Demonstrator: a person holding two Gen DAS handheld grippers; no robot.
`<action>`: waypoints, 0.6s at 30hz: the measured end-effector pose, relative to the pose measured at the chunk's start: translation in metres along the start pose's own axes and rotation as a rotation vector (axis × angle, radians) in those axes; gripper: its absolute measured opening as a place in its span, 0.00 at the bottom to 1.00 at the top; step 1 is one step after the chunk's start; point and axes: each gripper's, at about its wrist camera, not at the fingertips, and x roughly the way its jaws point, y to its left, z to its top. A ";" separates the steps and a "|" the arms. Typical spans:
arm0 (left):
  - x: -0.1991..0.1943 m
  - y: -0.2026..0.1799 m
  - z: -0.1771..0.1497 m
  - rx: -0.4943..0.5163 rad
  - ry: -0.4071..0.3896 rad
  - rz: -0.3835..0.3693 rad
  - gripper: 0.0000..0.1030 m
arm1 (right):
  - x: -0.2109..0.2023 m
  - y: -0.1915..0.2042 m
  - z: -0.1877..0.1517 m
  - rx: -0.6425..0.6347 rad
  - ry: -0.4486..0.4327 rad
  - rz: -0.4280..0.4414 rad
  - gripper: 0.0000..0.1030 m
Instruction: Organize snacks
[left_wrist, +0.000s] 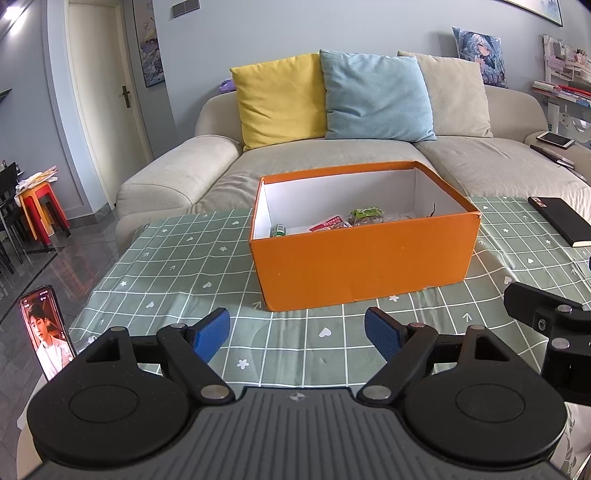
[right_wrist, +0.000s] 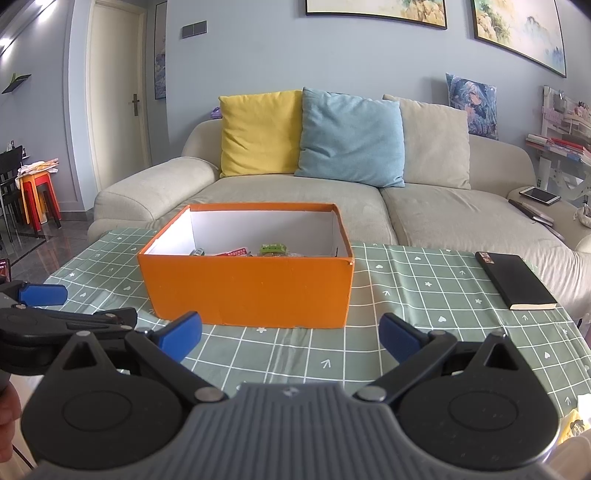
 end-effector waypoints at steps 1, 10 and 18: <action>0.000 0.000 0.000 -0.001 0.000 0.000 0.94 | 0.000 0.000 0.000 0.000 0.001 0.000 0.96; 0.000 0.000 -0.001 0.003 -0.006 -0.001 0.94 | 0.002 0.001 -0.001 -0.001 0.009 -0.009 0.96; 0.001 0.001 -0.001 -0.003 0.001 -0.007 0.94 | 0.002 0.001 -0.001 -0.001 0.009 -0.009 0.96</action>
